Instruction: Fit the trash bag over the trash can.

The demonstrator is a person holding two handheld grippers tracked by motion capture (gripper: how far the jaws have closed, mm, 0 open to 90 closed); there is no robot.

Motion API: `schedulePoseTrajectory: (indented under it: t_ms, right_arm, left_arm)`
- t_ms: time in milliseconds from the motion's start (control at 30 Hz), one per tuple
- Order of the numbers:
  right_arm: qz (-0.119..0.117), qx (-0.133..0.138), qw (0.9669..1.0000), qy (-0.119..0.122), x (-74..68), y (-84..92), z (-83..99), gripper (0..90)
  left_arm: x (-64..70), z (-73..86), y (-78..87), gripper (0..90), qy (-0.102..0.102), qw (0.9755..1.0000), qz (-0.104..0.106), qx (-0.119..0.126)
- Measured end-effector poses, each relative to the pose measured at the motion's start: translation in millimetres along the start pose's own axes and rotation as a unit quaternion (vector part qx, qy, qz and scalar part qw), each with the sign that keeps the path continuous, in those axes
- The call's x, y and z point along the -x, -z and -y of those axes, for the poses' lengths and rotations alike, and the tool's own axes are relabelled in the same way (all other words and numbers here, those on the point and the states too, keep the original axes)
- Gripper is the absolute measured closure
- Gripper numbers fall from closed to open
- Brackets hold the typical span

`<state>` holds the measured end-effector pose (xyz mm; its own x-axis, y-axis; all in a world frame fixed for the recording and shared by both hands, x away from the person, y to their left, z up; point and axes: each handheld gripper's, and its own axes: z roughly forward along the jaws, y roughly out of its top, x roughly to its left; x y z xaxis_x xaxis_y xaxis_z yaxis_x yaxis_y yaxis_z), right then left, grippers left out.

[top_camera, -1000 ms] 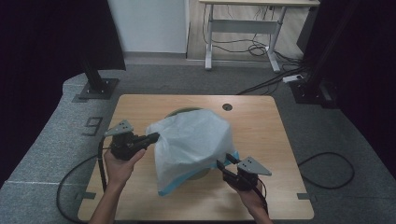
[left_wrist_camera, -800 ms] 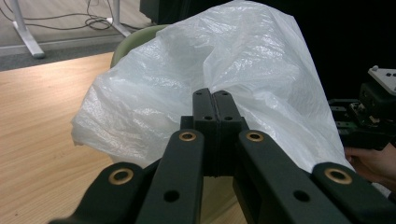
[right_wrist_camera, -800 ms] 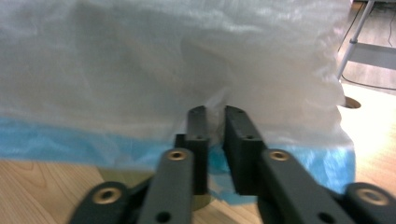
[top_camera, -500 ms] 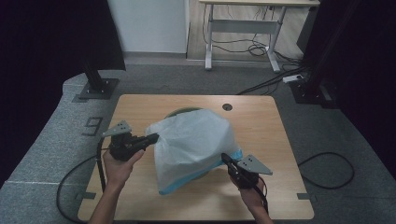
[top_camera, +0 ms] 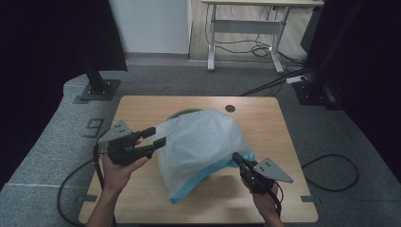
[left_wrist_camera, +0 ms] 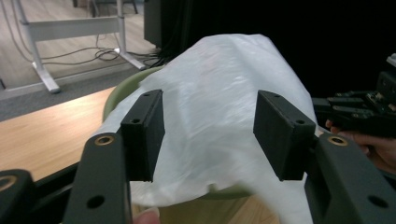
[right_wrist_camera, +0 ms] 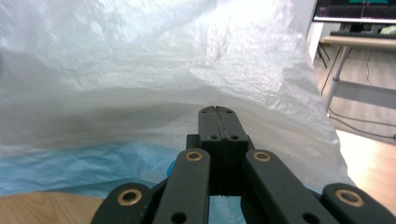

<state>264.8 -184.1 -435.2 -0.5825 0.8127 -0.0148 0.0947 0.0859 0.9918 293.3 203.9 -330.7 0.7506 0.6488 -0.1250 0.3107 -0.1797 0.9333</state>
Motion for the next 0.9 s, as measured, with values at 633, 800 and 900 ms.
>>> schedulePoseTrajectory:
  t_ms: [633,800,900]
  right_arm:
    - [-0.033,0.032,0.9986,0.026,-16.2,8.3,-37.1,89.1]
    - [-0.040,0.034,0.9983,0.025,-18.6,5.8,-41.4,89.1]
    - [-0.049,0.035,0.9980,0.022,-21.3,4.2,-44.1,89.1]
  left_arm:
    - [48.8,-10.6,-38.2,36.5,-0.063,0.9924,0.075,-0.074]
    - [52.6,-4.1,-55.3,33.3,-0.064,0.9902,0.083,-0.092]
    - [53.9,-2.5,-61.9,30.8,-0.067,0.9892,0.083,-0.101]
